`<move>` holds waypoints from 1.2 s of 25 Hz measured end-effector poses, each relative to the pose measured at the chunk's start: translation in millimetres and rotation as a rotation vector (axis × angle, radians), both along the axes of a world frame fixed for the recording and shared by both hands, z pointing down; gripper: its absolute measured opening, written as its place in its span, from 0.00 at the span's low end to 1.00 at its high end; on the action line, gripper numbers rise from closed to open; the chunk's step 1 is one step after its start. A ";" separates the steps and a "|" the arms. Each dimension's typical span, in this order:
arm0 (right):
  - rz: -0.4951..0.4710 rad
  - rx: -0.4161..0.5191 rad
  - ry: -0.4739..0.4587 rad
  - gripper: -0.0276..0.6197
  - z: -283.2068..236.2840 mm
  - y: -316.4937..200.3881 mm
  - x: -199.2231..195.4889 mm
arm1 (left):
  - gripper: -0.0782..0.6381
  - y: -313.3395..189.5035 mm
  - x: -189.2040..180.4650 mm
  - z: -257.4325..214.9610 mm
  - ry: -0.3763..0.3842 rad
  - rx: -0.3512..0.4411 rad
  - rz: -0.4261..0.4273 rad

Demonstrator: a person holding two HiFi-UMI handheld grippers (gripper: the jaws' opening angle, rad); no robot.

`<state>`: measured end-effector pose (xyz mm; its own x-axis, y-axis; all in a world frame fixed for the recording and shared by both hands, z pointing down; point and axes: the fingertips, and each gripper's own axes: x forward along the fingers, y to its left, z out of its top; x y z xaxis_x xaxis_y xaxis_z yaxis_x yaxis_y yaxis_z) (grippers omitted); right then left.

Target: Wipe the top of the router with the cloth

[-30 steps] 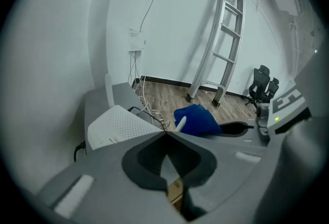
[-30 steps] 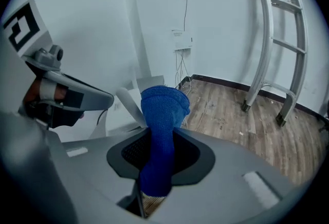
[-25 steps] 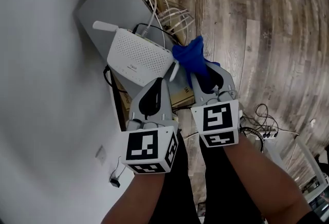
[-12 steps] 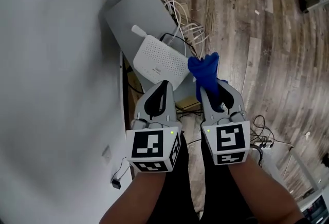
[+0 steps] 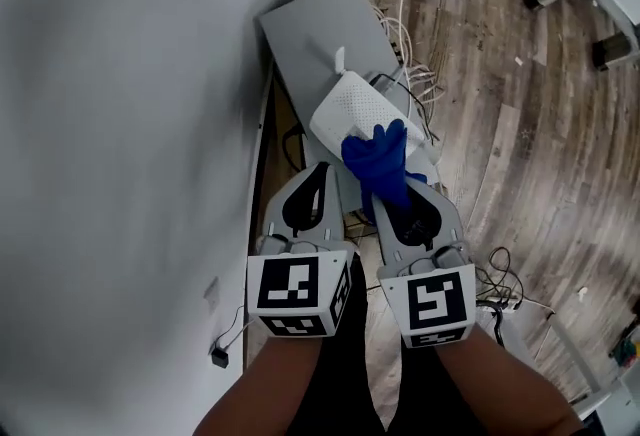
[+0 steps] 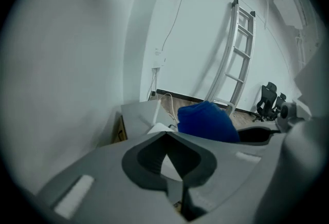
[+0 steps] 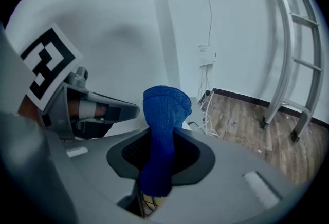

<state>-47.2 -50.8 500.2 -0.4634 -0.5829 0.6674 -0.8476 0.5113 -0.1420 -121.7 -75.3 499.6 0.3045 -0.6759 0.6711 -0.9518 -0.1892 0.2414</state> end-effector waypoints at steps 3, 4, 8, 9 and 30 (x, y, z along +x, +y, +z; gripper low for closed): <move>-0.054 -0.030 0.015 0.23 30.9 1.0 -43.0 | 0.11 8.8 -36.2 11.9 -0.004 -0.017 -0.036; -0.067 -0.043 0.018 0.23 43.5 1.5 -55.6 | 0.11 12.9 -47.2 18.1 -0.006 -0.025 -0.045; -0.083 -0.069 0.039 0.23 88.4 -4.0 -90.4 | 0.11 19.2 -78.3 46.5 0.001 -0.050 -0.062; -0.081 -0.072 0.041 0.23 96.8 -6.7 -95.9 | 0.11 17.9 -83.2 52.8 0.005 -0.051 -0.066; 0.038 -0.078 0.028 0.23 99.7 -90.0 -74.2 | 0.11 -22.0 -80.1 64.5 0.020 -0.067 -0.094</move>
<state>-121.4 -140.8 599.9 -0.4223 -0.5452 0.7242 -0.8704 0.4669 -0.1560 -201.8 -97.2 564.2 0.2556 -0.6559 0.7102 -0.9595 -0.0819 0.2697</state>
